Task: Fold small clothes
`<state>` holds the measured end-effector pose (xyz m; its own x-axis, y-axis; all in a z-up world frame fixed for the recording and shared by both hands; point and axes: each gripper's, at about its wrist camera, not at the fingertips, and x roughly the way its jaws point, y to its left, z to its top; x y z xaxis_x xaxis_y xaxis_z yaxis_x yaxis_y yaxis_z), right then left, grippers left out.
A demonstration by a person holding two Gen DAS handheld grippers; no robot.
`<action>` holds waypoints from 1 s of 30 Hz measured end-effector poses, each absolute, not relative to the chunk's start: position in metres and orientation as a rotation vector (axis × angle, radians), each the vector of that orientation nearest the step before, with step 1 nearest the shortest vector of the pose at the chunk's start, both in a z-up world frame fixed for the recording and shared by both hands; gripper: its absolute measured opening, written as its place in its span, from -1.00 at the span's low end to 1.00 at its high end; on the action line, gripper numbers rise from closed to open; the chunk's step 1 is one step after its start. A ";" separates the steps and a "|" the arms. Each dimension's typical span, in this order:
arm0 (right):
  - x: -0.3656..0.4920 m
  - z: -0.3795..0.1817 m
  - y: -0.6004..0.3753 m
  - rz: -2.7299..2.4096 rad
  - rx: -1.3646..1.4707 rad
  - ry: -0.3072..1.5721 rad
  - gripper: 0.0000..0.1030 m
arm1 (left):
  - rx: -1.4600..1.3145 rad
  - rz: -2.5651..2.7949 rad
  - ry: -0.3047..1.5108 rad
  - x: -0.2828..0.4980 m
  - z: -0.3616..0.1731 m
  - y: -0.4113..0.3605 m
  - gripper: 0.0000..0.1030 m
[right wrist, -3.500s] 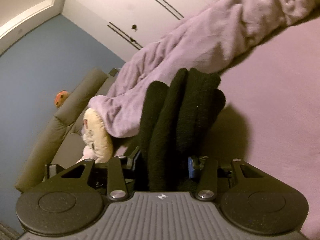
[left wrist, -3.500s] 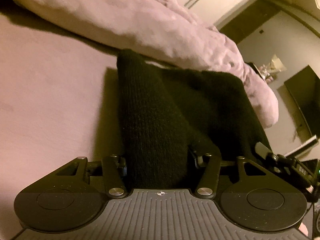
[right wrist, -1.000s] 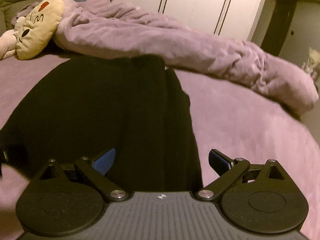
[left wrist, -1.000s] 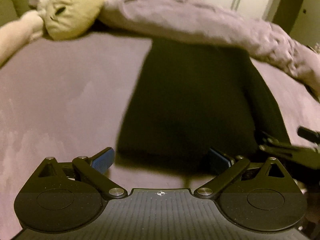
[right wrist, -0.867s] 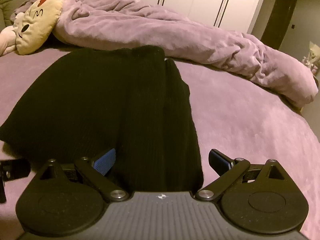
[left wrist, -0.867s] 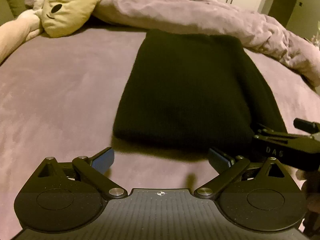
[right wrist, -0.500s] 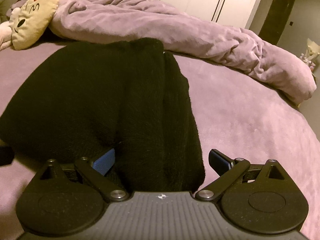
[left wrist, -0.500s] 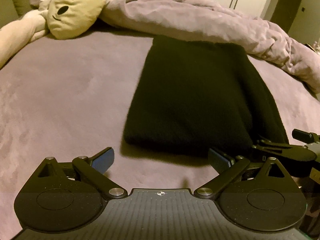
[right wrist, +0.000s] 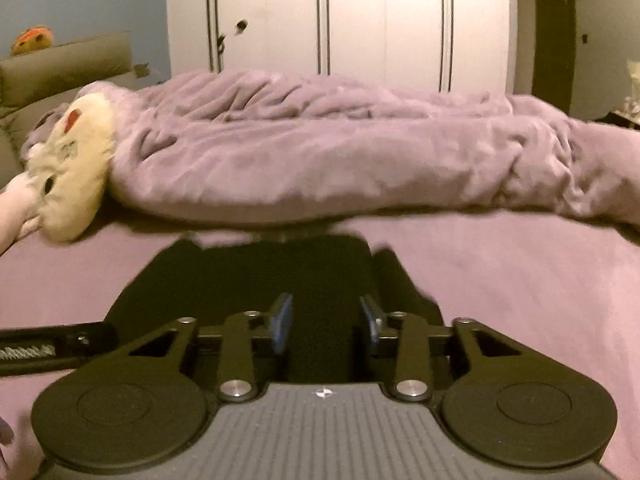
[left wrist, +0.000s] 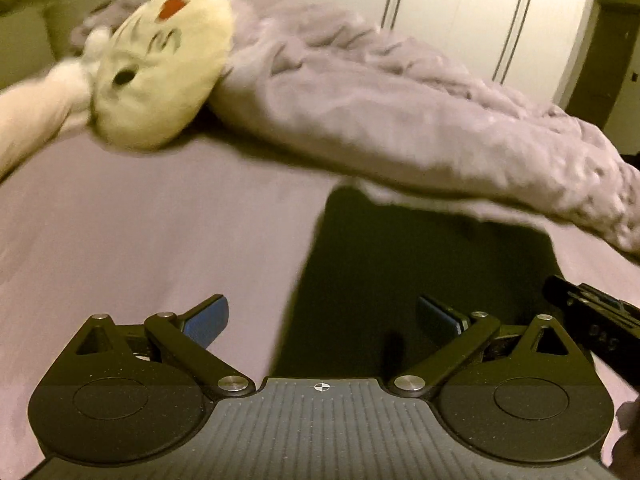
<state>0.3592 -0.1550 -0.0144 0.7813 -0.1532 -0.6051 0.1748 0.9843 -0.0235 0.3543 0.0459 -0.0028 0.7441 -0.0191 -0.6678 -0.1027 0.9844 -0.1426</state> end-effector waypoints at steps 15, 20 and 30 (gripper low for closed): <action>0.436 -0.102 -0.188 -0.201 0.018 0.599 -0.32 | -0.286 0.031 0.777 0.450 -0.085 0.024 1.00; 0.435 -0.111 -0.199 -0.187 0.079 0.565 -0.32 | -0.245 0.056 0.719 0.447 -0.089 0.012 1.00; 0.441 -0.120 -0.205 -0.187 0.127 0.552 -0.32 | -0.287 0.052 0.672 0.450 -0.094 0.016 1.00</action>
<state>0.4411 -0.2050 -0.1199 0.8354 -0.1416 -0.5310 0.2097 0.9753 0.0699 0.4495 0.0162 -0.0939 0.7830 -0.0445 -0.6205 -0.1396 0.9594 -0.2450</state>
